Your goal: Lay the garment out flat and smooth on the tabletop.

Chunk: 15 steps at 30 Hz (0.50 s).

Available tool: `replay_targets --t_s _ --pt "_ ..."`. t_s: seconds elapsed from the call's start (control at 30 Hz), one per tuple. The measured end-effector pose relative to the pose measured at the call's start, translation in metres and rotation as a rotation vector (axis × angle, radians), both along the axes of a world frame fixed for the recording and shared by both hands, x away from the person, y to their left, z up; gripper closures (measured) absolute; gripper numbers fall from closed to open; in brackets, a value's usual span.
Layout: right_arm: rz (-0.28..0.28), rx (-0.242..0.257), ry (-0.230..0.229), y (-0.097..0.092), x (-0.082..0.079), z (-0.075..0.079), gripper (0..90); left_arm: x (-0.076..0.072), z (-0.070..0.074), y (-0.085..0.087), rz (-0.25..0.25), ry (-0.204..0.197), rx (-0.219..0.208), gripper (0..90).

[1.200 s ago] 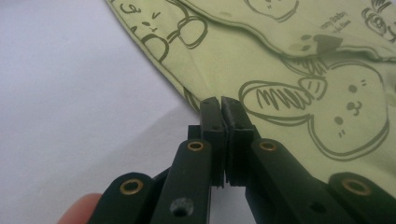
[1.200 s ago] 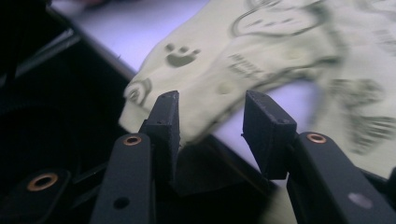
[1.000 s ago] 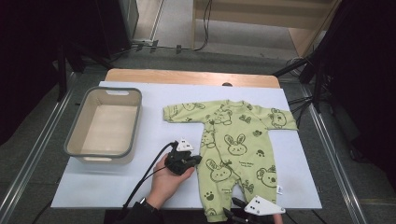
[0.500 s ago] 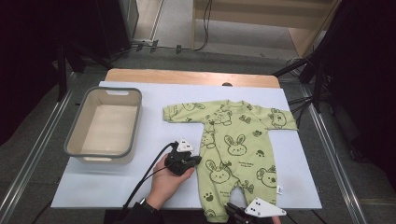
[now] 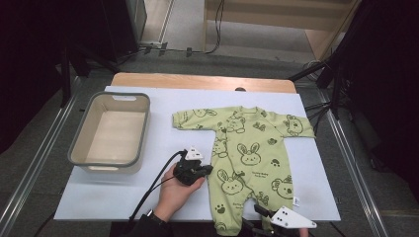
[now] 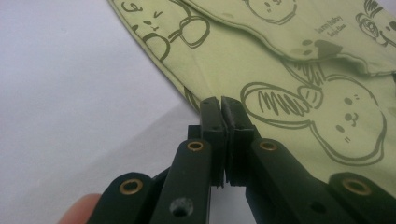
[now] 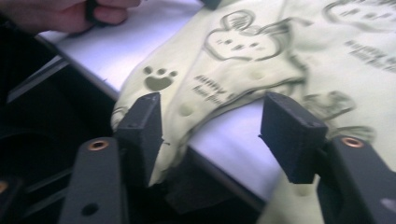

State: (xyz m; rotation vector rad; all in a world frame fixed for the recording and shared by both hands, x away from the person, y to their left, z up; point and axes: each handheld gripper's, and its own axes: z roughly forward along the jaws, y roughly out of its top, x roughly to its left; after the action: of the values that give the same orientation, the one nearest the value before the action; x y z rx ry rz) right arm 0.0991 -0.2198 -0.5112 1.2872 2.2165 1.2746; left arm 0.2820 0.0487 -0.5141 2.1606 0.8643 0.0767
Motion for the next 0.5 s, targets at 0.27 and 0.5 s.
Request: replay_targets --t_s 0.27,0.5 --pt "-0.039 -0.004 -0.011 -0.013 0.012 0.012 20.1 -0.001 0.000 0.000 -0.001 -0.006 0.000 88.2" --pt "-0.086 0.007 -0.025 -0.029 0.024 0.024 12.3 -0.001 -0.001 0.000 0.000 -0.007 0.000 88.2"
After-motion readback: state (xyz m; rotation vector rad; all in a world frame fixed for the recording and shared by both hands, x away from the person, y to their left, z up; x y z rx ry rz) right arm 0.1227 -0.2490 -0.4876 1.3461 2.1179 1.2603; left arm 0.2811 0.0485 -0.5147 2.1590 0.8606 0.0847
